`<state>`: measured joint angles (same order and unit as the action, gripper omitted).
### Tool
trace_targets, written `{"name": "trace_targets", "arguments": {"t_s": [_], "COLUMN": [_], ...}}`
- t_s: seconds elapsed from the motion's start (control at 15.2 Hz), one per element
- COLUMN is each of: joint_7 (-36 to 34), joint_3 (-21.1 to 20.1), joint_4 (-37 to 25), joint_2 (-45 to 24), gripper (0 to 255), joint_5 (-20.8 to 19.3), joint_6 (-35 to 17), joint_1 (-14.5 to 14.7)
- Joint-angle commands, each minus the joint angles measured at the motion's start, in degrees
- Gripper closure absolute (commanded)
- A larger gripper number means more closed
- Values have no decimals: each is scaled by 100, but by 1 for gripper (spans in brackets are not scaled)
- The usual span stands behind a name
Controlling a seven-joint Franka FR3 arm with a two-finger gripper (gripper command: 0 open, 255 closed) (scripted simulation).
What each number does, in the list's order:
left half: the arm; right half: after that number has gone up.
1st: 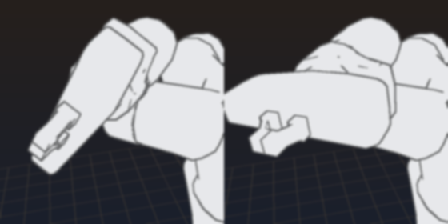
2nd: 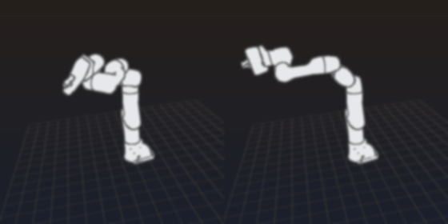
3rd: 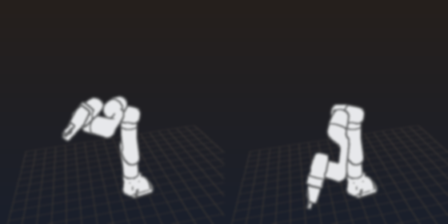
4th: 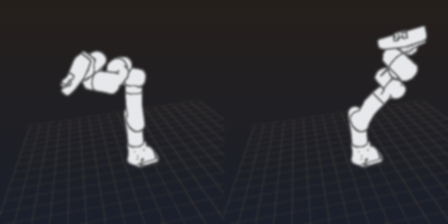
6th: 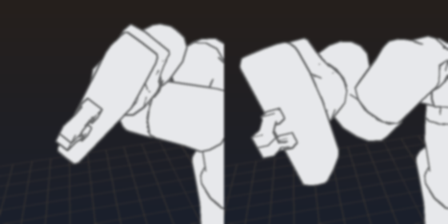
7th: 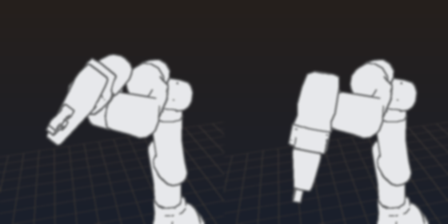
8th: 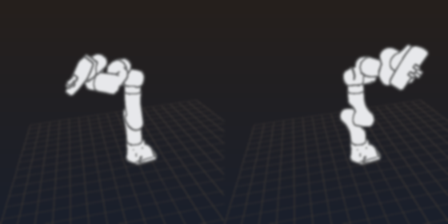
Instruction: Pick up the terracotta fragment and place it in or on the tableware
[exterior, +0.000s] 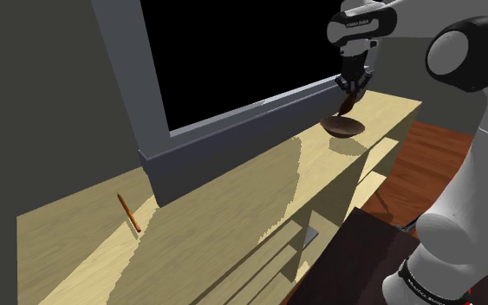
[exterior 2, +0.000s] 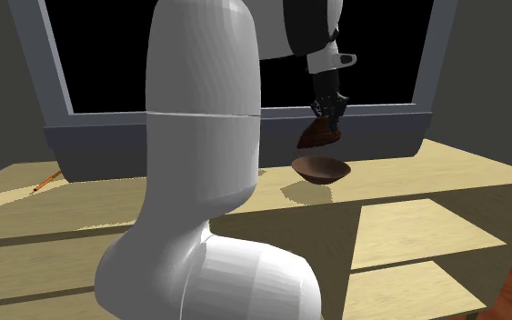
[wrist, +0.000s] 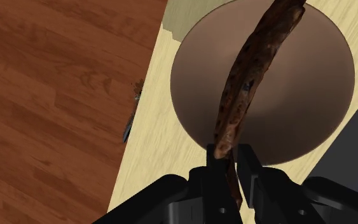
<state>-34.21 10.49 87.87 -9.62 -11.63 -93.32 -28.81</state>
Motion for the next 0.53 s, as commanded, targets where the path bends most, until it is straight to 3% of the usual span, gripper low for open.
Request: {"name": "trace_targets", "arguments": {"t_s": [0.0,0.46], "joint_7": [48,-60], "joint_3": [15,12], "joint_4": [-188,377], "joint_2": [-214,-191], "gripper": [255,255], "joint_5": [35,18], "joint_6": [-37,-569], "joint_1": [-35,-37]}}
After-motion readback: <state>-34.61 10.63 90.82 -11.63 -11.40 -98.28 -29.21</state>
